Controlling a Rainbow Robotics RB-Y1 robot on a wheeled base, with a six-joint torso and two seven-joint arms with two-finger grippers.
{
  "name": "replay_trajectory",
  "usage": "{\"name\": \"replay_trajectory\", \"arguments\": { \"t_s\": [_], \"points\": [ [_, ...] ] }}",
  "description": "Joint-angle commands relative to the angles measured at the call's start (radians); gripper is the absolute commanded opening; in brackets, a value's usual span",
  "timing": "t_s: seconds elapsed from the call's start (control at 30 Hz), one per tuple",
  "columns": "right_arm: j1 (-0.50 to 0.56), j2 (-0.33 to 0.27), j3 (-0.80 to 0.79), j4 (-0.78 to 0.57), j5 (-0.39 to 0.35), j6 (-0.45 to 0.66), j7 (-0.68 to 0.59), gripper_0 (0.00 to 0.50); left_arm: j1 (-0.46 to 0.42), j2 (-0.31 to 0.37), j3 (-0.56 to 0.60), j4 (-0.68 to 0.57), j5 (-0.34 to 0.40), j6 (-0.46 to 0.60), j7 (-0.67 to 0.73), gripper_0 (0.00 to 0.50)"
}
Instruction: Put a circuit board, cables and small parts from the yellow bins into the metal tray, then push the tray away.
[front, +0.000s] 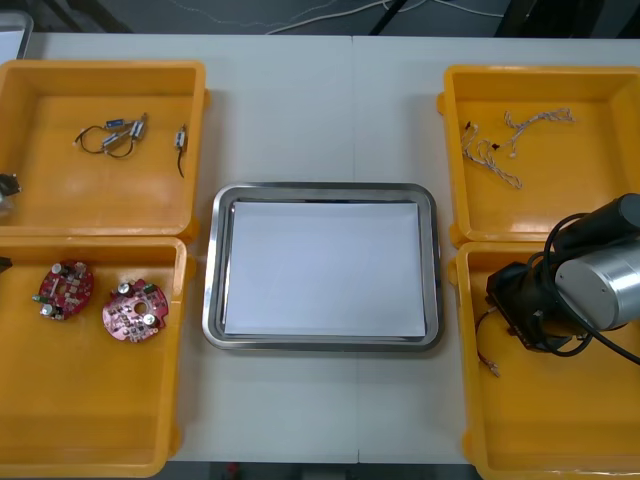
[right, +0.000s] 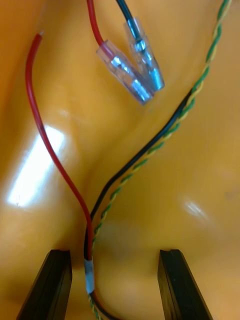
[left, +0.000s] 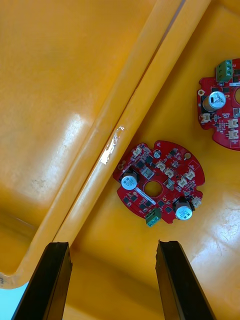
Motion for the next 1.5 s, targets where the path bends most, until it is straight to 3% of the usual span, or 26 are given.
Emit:
{"name": "replay_trajectory", "arguments": {
  "t_s": [0.03, 0.37, 0.4, 0.47, 0.5, 0.53, 0.93, 1.3, 1.5],
  "points": [
    [0.016, 0.016, 0.008, 0.007, -0.004, -0.022, 0.039, 0.5, 0.039, 0.092, -0.036, -0.004, -0.018, -0.054, -0.181, 0.5],
    [0.016, 0.003, -0.003, 0.007, -0.007, -0.022, 0.044, 0.5, 0.073, 0.115, -0.035, -0.002, -0.034, -0.072, -0.181, 0.5],
    [0.016, 0.003, -0.005, 0.007, -0.007, -0.022, 0.045, 0.434, 0.078, 0.115, -0.033, -0.002, -0.034, -0.075, -0.181, 0.5],
    [0.014, 0.0, -0.005, 0.007, -0.01, -0.022, 0.047, 0.069, 0.094, 0.115, -0.033, -0.002, -0.031, -0.091, -0.181, 0.5],
    [0.014, -0.002, -0.006, 0.007, -0.011, -0.022, 0.047, 0.013, 0.099, 0.115, -0.033, -0.002, -0.032, -0.095, -0.181, 0.5],
    [0.014, -0.002, -0.006, 0.007, -0.011, -0.022, 0.047, 0.0, 0.101, 0.115, -0.033, -0.002, -0.035, -0.097, -0.181, 0.5],
    [-0.017, -0.031, -0.046, 0.004, -0.037, 0.01, 0.061, 0.0, 0.154, 0.095, -0.046, 0.013, -0.061, -0.163, -0.181, 0.5],
    [-0.023, -0.054, -0.14, -0.113, -0.073, 0.226, 0.093, 0.0, 0.177, 0.089, -0.141, 0.018, -0.089, -0.243, -0.181, 0.5],
    [-0.007, -0.066, -0.172, -0.131, -0.08, 0.268, 0.12, 0.0, 0.177, 0.074, -0.182, 0.019, -0.115, -0.278, -0.181, 0.5]
  ]
}}
